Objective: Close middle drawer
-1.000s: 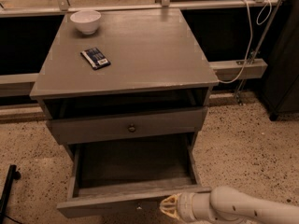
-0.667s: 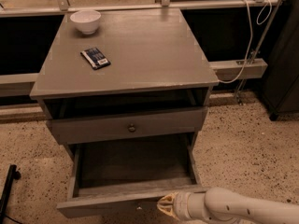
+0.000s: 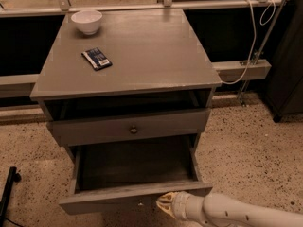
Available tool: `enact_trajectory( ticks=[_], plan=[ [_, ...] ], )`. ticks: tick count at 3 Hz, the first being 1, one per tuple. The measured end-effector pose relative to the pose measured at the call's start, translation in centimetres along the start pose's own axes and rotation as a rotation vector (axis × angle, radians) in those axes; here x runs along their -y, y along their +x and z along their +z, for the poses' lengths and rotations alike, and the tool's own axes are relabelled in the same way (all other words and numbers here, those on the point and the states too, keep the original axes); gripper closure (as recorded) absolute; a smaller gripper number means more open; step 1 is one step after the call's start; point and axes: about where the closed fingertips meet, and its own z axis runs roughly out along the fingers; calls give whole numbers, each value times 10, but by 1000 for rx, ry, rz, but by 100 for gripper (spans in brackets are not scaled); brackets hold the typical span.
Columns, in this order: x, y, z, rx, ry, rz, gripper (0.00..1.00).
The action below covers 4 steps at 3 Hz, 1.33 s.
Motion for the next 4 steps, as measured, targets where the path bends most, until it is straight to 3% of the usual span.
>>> enact_trajectory(
  ticks=[2,3,4],
  plan=[
    [56,-12,-8,112,128,-18,100],
    [86,-21,-6,147,144,-51,100],
    [113,-29,8,174,117,-78,100]
  ],
)
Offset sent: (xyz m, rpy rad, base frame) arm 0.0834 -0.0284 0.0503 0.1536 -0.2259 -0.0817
